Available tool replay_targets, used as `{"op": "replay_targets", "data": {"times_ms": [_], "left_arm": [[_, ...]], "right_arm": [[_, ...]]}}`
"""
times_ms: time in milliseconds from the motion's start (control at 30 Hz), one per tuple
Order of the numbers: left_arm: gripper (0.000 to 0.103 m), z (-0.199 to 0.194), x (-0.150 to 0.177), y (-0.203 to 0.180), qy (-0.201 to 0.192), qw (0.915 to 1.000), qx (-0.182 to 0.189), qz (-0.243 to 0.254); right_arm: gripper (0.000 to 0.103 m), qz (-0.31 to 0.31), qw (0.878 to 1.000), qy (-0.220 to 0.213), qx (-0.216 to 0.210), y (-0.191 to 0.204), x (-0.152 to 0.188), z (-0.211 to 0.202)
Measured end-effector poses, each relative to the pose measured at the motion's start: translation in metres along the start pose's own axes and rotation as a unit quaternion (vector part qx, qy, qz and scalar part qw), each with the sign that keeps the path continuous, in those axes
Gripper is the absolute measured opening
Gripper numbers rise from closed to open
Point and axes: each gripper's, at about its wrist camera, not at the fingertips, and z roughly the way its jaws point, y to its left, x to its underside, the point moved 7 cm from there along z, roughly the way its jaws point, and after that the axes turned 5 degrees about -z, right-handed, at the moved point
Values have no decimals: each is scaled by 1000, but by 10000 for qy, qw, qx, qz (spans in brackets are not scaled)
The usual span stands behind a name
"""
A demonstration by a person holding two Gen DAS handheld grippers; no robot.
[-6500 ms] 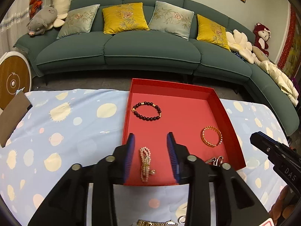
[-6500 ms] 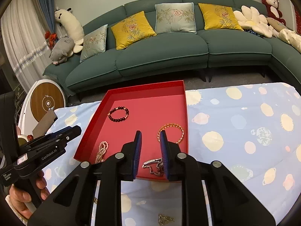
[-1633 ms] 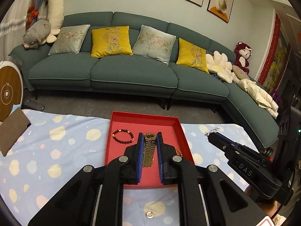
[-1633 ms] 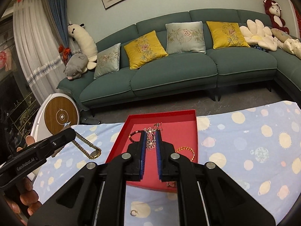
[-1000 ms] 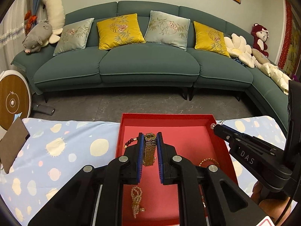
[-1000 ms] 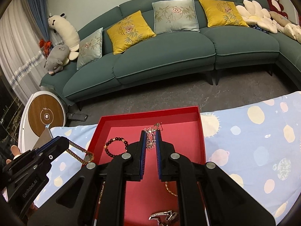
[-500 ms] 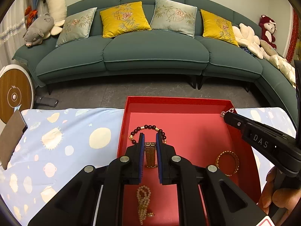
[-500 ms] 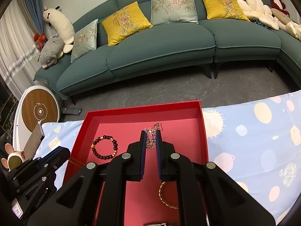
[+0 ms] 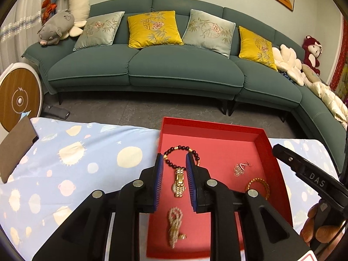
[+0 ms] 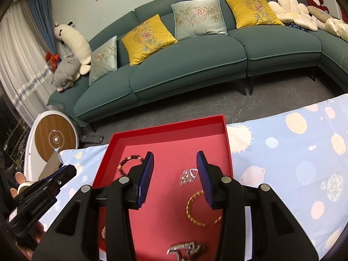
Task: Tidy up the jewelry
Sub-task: 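Lower both held items into the red tray and open both grippers, then withdraw both grippers from the tray back over the remaining jewelry, then grasp the silver ring with the left gripper while the right gripper grasps a gold hoop earring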
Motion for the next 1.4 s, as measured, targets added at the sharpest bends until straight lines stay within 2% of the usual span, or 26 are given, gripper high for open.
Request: {"op": "replay_targets", "data": {"times_ms": [67,200,300,467,633,967,1067,1133,1233,1400], "left_arm": [[25,-15,8,9,-49,10000,14,-67],[25,-47,31,28,-35,9999,-6,-161],[25,-72,55,43,35,9995,24,-326],[25,-110,98,63,99,9988,-81,-472],[25,-133,141,72,338,9973,-2,-645],[25,-135,216,72,832,9933,-13,-800],[25,-132,226,71,869,9934,-92,-737],[25,-127,229,71,892,9931,-83,-759],[37,-116,228,67,932,9929,-98,-736],[38,-100,231,63,982,9930,-215,-624]], "right_arm": [[40,64,9999,-77,-129,1,7,-16],[40,207,9991,-145,-347,3,32,-52],[40,153,9992,-153,-344,8,57,-79],[40,-154,9995,-30,-274,25,104,-121],[40,-630,9976,199,-222,54,152,-146],[40,-1221,9890,795,-253,101,246,-161],[40,-1225,9900,655,-227,104,242,-165],[40,-1158,9901,751,-236,103,246,-162],[40,-1217,9898,727,-146,104,247,-162],[40,-1304,9889,706,-65,107,248,-164]]}}
